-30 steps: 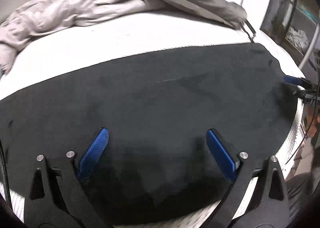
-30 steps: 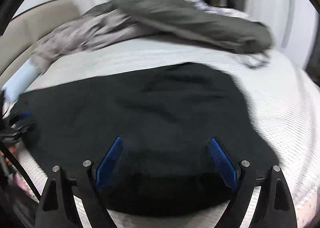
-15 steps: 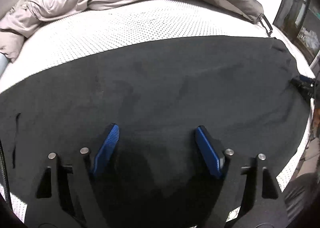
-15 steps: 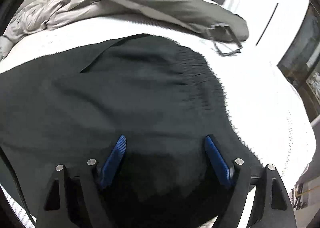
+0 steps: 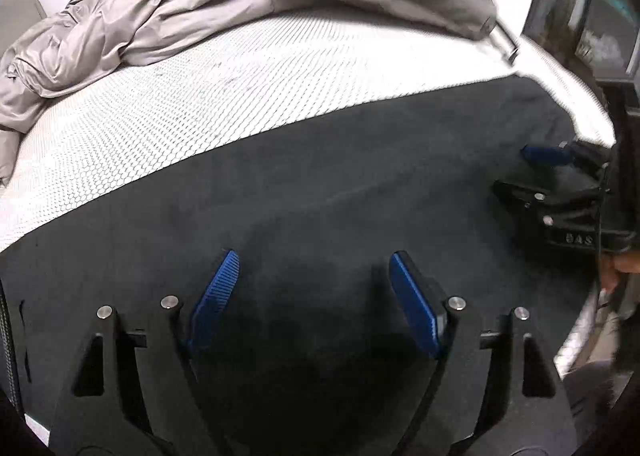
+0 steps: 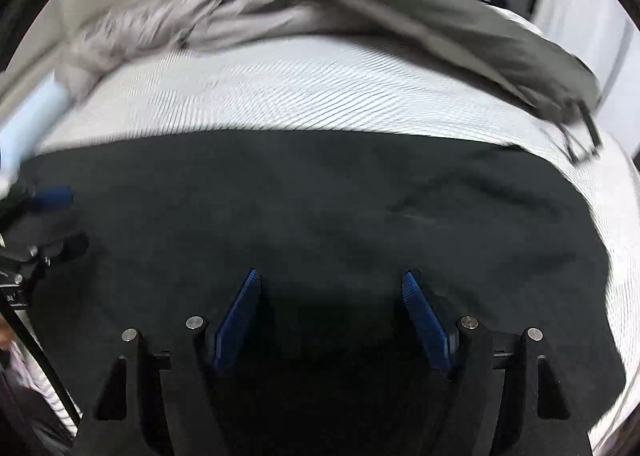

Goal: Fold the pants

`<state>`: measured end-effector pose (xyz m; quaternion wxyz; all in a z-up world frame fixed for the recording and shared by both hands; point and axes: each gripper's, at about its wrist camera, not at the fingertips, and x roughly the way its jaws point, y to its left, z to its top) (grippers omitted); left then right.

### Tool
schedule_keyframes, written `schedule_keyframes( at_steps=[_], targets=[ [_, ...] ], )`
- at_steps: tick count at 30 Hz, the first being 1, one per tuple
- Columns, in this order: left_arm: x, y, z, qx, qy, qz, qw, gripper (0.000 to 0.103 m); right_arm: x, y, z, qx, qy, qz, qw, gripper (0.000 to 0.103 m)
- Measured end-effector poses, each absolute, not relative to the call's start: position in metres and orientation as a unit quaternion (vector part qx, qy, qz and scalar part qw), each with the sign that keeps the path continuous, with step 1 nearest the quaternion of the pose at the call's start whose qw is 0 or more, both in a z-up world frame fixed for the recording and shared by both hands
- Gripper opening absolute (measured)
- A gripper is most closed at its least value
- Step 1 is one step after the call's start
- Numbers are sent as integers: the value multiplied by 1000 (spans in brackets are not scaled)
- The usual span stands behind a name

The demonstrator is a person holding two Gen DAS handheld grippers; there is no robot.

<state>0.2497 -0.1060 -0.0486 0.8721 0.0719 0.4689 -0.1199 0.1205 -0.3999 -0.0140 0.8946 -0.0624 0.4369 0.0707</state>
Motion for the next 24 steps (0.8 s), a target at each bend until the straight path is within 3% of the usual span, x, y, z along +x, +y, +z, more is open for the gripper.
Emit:
schedule_keyframes(
  at_steps=[4, 9, 12, 18, 24],
  targets=[
    [258, -79, -69, 40, 495, -108, 861, 76, 137, -407, -28, -96, 447, 56, 888, 75],
    [266, -39, -66, 43, 490, -43, 869, 76, 138, -493, -31, -110, 438, -159, 878, 73],
    [264, -38, -62, 39, 492, -50, 868, 76, 132, -516, -35, -48, 439, -155, 884, 73],
    [264, -49, -34, 23, 448, -58, 892, 76, 110, -469, 1, -72, 398, -119, 907, 73],
    [289, -62, -49, 26, 459, -57, 886, 76, 137, -396, 4, -63, 407, 1, 911, 74]
  ],
)
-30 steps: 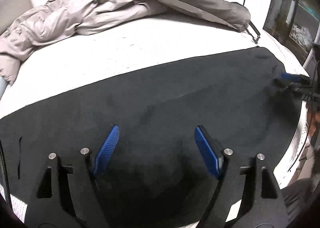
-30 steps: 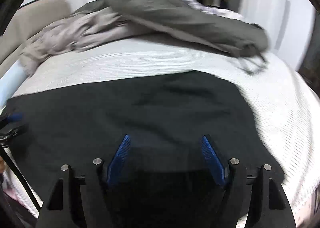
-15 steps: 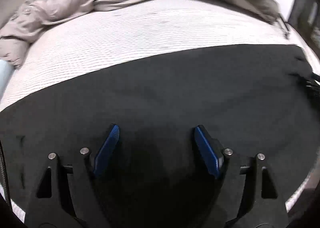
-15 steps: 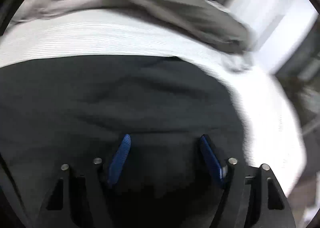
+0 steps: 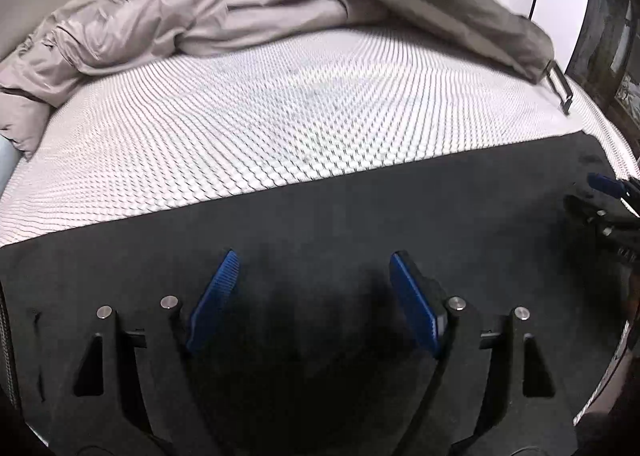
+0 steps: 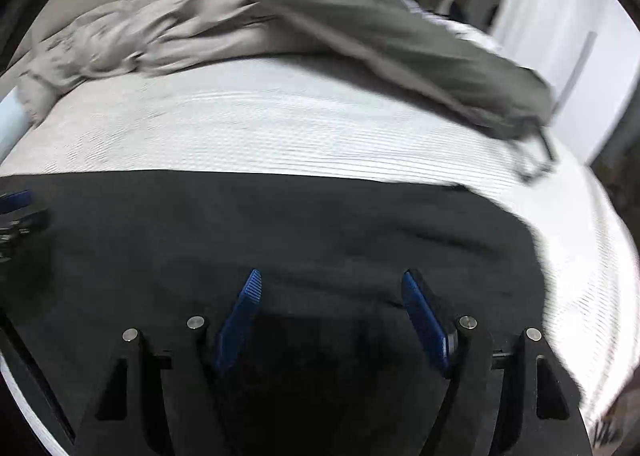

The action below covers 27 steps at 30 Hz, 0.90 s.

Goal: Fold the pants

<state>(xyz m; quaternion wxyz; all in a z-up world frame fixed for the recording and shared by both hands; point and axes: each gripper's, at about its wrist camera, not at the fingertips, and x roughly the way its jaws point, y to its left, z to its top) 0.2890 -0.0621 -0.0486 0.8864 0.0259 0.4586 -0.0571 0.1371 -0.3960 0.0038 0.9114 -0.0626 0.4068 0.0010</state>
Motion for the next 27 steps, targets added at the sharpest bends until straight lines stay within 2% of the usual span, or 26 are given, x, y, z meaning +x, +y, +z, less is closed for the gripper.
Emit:
schedule_keyframes(
  at_steps=[3, 7, 10, 11, 13, 15, 16, 17, 22, 24, 27],
  targets=[
    [305, -63, -66, 36, 487, -35, 872, 76, 160, -363, -6, -91, 413, 28, 906, 74],
    [308, -54, -77, 7, 495, -44, 868, 81, 187, -365, -19, -94, 431, 19, 897, 74],
    [306, -52, -78, 6, 493, -43, 869, 81, 193, -415, -23, -106, 428, -113, 891, 76],
    [306, -52, -78, 7, 492, -45, 869, 82, 192, -449, -25, -93, 426, -194, 879, 75],
    [305, -50, -79, 9, 492, -46, 869, 82, 184, -486, -25, -49, 431, -234, 870, 75],
    [303, -50, -76, 9, 493, -43, 869, 80, 177, -502, -20, -9, 422, -217, 880, 75],
    [302, -50, -72, 5, 492, -47, 869, 73, 174, -500, -15, -8, 417, -214, 884, 75],
    [299, -53, -66, -4, 486, -61, 872, 72, 166, -492, -6, -12, 410, -203, 889, 75],
    [291, -100, -58, 18, 469, -122, 875, 72, 131, -428, 23, 8, 382, -49, 923, 75],
    [296, -113, -75, 36, 495, -125, 859, 72, 129, -394, 17, -7, 399, 34, 916, 75],
    [299, -104, -77, 50, 489, -112, 864, 73, 147, -362, -19, -71, 443, 84, 890, 75]
  ],
)
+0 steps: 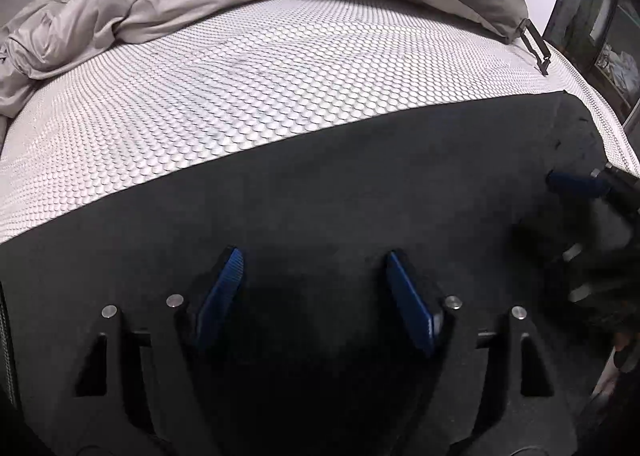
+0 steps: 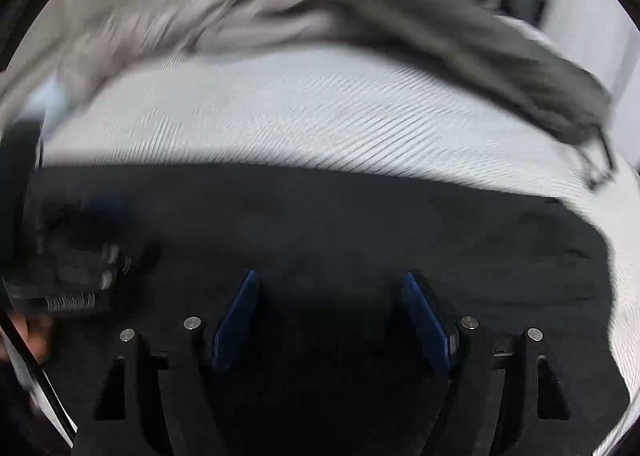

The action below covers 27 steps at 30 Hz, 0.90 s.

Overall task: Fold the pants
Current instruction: 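Close both grippers on the pants edge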

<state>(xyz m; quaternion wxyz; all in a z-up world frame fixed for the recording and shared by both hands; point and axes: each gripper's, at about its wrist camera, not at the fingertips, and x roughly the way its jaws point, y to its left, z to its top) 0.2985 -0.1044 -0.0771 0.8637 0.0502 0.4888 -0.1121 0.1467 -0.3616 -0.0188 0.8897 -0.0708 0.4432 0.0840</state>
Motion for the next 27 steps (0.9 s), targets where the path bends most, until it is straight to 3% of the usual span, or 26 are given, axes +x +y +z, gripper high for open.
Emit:
schedule_keyframes(
  at_steps=[3, 8, 10, 14, 18, 20, 24, 27],
  targets=[
    [297, -66, -80, 60, 485, -63, 870, 84, 146, -360, -31, -96, 452, 70, 884, 77],
    [287, 12, -77, 48, 478, 42, 876, 83, 142, -394, -31, -73, 456, 15, 887, 83],
    [286, 28, -70, 13, 477, 33, 878, 62, 137, -397, -30, -63, 451, 16, 890, 83],
    [293, 21, -59, -17, 468, -51, 882, 50, 124, -391, -28, -83, 441, 22, 894, 83],
    [316, 45, -83, -24, 482, 6, 876, 42, 127, -389, -30, -83, 442, 24, 893, 83],
    [317, 65, -83, -57, 478, 12, 876, 26, 125, -384, -31, -80, 444, 25, 892, 83],
    [320, 114, -82, -58, 459, 128, 877, 23, 132, -392, -33, -82, 441, 28, 893, 83],
    [314, 116, -74, -61, 455, 115, 881, 23, 130, -392, -33, -83, 440, 30, 894, 83]
  ],
)
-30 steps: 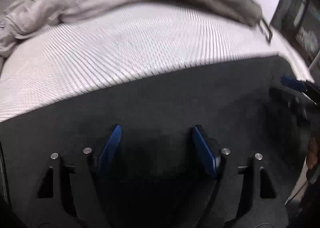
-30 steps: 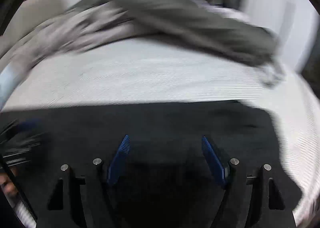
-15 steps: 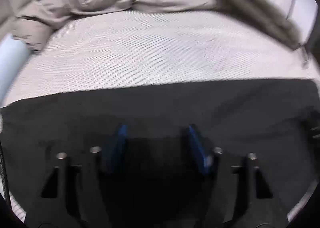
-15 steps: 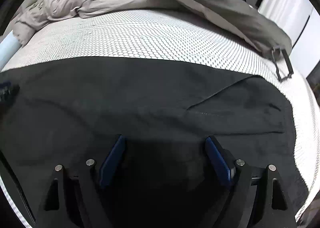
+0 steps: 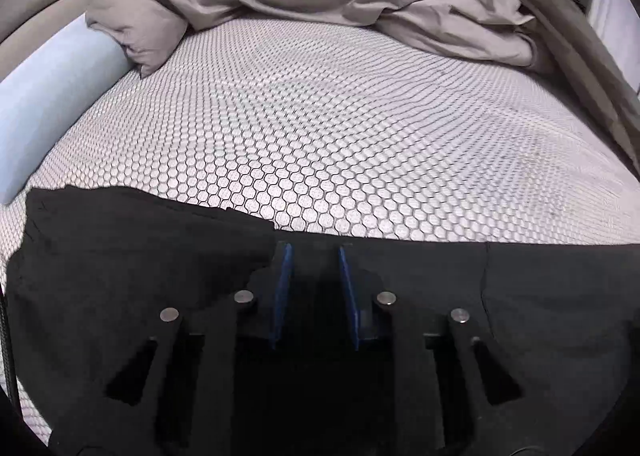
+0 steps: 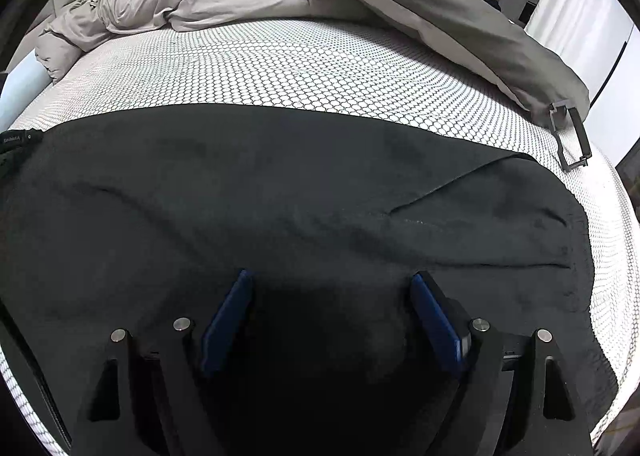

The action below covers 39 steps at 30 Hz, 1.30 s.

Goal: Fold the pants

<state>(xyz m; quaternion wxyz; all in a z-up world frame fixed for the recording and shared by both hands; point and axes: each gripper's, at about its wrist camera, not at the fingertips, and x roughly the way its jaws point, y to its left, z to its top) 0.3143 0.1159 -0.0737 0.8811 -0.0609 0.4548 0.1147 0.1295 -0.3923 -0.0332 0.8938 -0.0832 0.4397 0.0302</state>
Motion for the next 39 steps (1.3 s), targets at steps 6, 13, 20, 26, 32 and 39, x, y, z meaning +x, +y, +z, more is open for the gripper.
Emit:
schedule_keyframes(
  at_steps=[6, 13, 20, 26, 32, 39],
  targets=[
    [264, 150, -29, -74, 406, 103, 905, 23, 123, -396, -32, -84, 439, 32, 894, 83],
    [243, 253, -73, -52, 449, 219, 865, 15, 122, -393, -33, -94, 438, 34, 894, 83],
    [201, 239, -40, -59, 420, 109, 899, 15, 126, -392, -33, -99, 439, 29, 892, 83],
    [191, 282, -70, -108, 446, 148, 876, 15, 126, -392, -32, -99, 439, 31, 892, 83],
    [158, 250, -34, -83, 427, 140, 889, 16, 117, -391, -23, -91, 434, 49, 895, 83],
    [173, 211, -58, -12, 481, 170, 860, 34, 88, -352, -5, -80, 413, 175, 890, 83]
  ],
)
